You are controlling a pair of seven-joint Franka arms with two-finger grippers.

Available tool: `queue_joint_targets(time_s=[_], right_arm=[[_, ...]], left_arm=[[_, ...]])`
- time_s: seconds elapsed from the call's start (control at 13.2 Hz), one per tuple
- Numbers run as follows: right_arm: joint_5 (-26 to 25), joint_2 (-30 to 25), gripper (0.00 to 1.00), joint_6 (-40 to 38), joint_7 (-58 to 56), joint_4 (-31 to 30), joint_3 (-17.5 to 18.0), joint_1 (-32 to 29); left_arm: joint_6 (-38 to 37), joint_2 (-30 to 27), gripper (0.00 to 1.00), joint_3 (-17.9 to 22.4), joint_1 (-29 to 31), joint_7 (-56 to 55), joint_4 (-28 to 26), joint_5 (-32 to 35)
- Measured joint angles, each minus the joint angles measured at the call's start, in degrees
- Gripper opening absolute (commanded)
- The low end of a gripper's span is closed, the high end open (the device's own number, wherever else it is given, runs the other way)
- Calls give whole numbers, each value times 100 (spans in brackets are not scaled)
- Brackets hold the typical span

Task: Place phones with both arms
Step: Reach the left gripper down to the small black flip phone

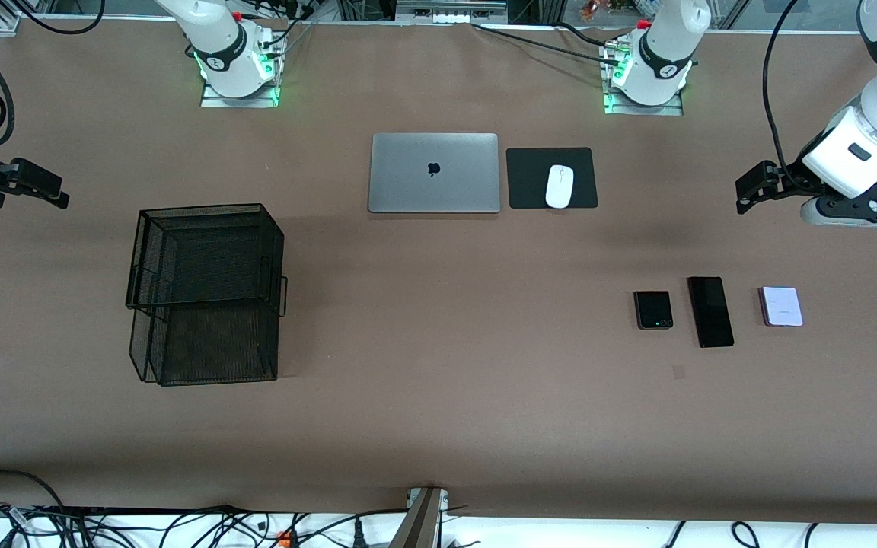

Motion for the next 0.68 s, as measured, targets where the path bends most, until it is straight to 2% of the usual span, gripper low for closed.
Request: queue_joint_targets(time_s=[0.68], right_arm=[[0, 0, 100, 0, 0, 0, 0, 0]], left_arm=[[-156, 70, 100, 25, 2, -7, 50, 0]])
